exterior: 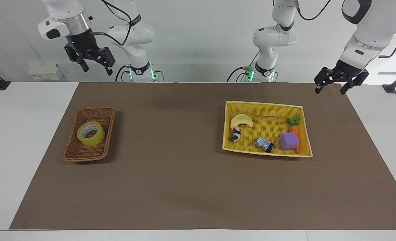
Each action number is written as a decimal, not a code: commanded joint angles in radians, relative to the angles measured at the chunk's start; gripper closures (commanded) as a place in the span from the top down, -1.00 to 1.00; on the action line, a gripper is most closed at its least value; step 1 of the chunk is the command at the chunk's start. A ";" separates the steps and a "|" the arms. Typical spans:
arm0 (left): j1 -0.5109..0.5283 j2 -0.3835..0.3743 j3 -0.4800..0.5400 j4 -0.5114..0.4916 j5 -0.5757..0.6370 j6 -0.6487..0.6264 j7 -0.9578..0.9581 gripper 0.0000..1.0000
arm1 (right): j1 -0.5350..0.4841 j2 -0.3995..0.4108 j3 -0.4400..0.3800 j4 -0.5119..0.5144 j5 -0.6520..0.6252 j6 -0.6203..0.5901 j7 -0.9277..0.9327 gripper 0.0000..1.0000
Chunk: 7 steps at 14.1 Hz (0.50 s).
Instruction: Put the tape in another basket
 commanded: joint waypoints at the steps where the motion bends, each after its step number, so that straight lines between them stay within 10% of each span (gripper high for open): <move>1: -0.003 0.001 0.003 0.017 0.015 -0.026 0.005 1.00 | -0.030 0.044 -0.027 0.051 0.024 -0.006 -0.118 1.00; 7: -0.003 0.001 0.003 0.017 0.015 -0.024 0.005 1.00 | -0.018 0.046 -0.029 0.033 0.021 0.013 -0.108 1.00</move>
